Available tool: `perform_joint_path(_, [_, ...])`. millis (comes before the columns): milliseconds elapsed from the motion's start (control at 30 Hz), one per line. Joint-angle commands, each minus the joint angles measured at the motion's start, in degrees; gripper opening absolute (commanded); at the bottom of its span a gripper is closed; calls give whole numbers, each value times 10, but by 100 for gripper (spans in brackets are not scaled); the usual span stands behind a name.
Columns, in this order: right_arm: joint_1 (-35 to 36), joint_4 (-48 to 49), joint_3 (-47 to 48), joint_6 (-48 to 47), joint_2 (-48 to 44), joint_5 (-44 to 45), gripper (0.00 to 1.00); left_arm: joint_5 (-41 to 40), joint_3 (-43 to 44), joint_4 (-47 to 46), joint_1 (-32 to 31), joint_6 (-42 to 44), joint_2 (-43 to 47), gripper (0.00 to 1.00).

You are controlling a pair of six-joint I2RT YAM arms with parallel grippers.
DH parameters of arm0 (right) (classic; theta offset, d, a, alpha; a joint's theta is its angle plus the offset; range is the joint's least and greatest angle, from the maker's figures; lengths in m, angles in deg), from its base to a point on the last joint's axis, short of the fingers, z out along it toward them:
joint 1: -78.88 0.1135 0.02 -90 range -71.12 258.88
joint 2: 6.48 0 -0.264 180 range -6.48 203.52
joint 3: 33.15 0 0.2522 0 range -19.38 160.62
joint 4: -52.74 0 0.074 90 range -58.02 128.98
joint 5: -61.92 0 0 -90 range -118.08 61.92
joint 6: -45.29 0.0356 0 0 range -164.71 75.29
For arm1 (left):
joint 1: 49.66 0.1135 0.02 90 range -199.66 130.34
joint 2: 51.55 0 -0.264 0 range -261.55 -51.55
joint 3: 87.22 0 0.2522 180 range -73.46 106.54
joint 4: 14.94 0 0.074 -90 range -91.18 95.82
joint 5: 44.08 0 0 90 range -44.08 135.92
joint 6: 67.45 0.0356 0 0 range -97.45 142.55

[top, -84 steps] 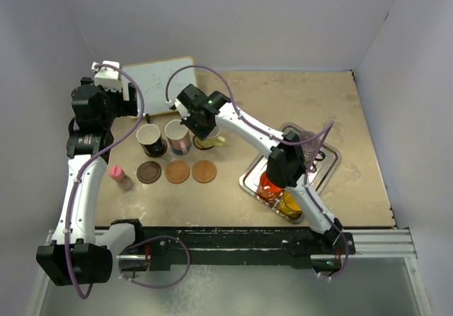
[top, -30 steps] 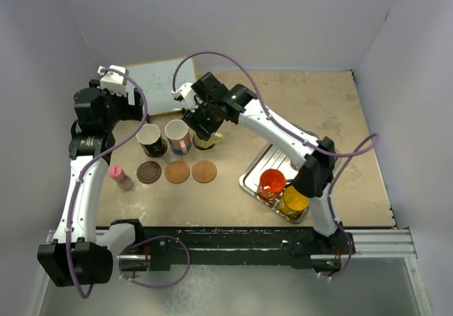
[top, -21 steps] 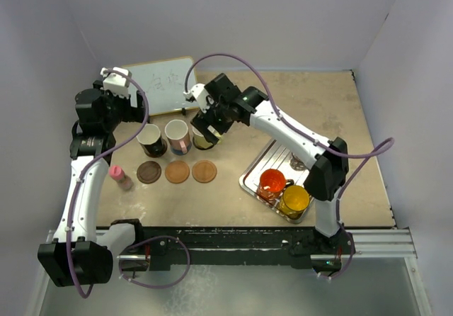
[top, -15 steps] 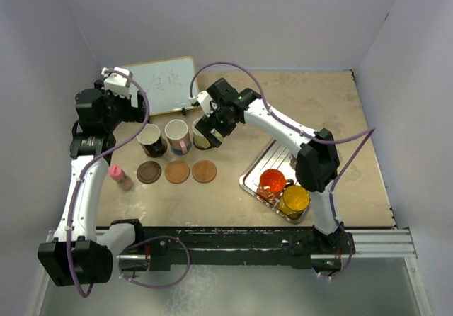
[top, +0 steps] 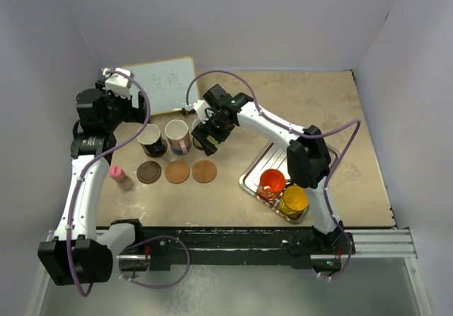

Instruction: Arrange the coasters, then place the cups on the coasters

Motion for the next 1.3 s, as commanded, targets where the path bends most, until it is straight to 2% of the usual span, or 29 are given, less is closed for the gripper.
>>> perform_joint_path(0, [2, 3, 13, 16, -24, -41, 91, 10, -5, -35, 4, 9, 4, 87])
perform_joint_path(200, [2, -1, 17, 31, -19, -71, 90, 10, -6, -34, 4, 10, 8, 87])
perform_joint_path(500, [-8, -2, 14, 19, -43, -27, 91, 10, -6, -33, 4, 12, 10, 87])
perform_joint_path(667, [-31, -5, -25, -13, -107, -5, 92, 11, -7, -33, 4, 13, 10, 87])
perform_joint_path(833, [-55, 4, -109, -64, -206, 49, 92, 17, -9, -34, 4, 15, 7, 87])
perform_joint_path(1000, [-124, 14, -200, -90, -293, 67, 91, 38, -13, -33, 4, 20, 7, 87])
perform_joint_path(1267, [-293, 4, -289, -90, -370, 78, 87, 109, -27, -38, 4, 23, 13, 87])
